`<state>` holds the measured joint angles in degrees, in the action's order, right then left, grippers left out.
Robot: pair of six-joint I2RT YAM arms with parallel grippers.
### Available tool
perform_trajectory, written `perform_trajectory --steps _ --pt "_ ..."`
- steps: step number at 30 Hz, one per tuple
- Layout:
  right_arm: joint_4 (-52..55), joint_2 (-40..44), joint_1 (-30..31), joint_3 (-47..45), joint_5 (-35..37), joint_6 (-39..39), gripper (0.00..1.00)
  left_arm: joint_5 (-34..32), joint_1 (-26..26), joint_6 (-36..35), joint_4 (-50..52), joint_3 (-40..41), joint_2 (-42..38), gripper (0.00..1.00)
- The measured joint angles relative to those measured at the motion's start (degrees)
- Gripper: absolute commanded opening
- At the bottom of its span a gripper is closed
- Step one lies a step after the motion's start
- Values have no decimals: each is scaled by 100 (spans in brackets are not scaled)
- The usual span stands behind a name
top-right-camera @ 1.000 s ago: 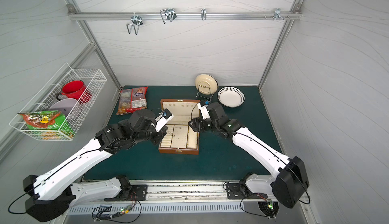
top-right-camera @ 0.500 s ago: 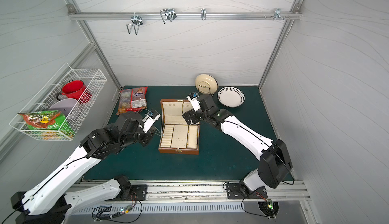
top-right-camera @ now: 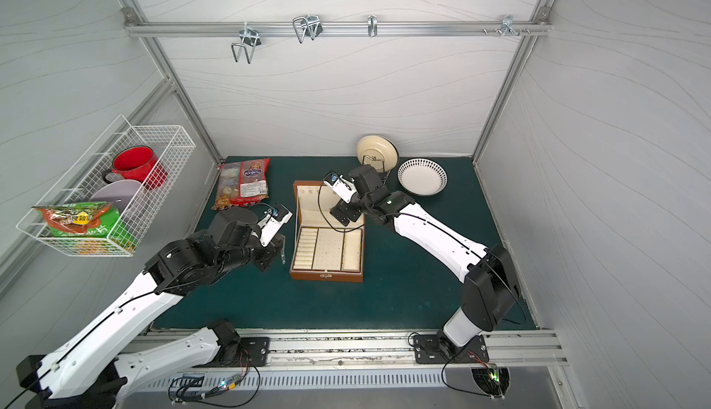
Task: Put jewelry chain into jewelry box
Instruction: Open the fastener on the jewelry box.
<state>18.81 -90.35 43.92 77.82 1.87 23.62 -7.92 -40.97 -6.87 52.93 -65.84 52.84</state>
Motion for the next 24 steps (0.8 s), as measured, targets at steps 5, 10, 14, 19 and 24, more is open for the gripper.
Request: perform_trajectory --steps 5,10,14,19,24 --pt "-219 -2 31 -461 20 702 99 50 0 2 -26 0 -17 0" --pt "-691 15 33 -1161 -66 1434 99 157 0 7 -98 4 -96 0" --pt "-938 15 33 -1220 -37 1808 99 249 0 13 -149 20 -131 0" --pt "-1187 15 33 -1161 -66 2048 99 291 0 11 -262 59 -164 0" --pt "-1224 -22 31 -944 -85 2179 99 328 0 7 -356 120 -214 0"
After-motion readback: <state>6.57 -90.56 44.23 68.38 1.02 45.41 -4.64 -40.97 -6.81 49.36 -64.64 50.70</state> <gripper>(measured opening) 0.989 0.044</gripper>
